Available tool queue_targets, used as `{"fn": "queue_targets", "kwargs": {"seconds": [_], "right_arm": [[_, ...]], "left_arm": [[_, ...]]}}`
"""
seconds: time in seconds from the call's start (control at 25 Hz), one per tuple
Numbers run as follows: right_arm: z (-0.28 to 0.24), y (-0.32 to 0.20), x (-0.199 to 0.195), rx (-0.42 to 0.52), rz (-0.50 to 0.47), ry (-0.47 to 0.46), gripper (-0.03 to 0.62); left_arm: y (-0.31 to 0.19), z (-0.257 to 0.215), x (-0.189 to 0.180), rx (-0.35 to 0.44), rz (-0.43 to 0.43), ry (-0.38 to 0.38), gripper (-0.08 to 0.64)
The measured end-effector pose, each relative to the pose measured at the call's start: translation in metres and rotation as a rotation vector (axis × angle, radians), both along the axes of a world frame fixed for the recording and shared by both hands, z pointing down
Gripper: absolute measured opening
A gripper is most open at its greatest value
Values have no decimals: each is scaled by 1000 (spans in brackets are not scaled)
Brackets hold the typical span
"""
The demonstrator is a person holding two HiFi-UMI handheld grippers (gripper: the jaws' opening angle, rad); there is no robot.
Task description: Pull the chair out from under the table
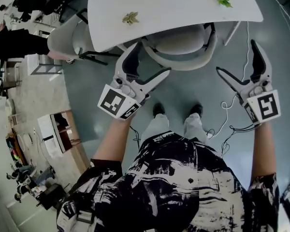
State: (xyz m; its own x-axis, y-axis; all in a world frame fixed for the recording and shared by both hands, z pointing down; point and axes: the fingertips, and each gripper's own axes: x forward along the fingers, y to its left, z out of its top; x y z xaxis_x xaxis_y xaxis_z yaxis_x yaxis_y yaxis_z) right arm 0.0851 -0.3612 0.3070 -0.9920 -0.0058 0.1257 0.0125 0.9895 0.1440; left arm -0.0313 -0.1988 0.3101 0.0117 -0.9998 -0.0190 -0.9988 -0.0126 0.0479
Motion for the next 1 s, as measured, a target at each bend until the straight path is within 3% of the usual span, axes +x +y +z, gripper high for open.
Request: {"fn": "queue_targets", "kwargs": {"seconds": [0.32,0.56,0.68,0.8,1.0], "right_arm": [[47,37,-31,104,-256,130,549],[147,46,-40,273,-381,405,549],[212,38,-42,389,-449,555,549],[284,24,-46,521,-545,671,549],[398,1,-50,696,-699,800,548]], "left_arm": [[43,54,13,-112,-37,-5,423],[36,125,-9,-248,15,-60,423],[11,178,-13,-349,105,-170,422],[-8,246,-15,-500,218,-298,422],[-30,351,-27,-685,360,-496,422]]}}
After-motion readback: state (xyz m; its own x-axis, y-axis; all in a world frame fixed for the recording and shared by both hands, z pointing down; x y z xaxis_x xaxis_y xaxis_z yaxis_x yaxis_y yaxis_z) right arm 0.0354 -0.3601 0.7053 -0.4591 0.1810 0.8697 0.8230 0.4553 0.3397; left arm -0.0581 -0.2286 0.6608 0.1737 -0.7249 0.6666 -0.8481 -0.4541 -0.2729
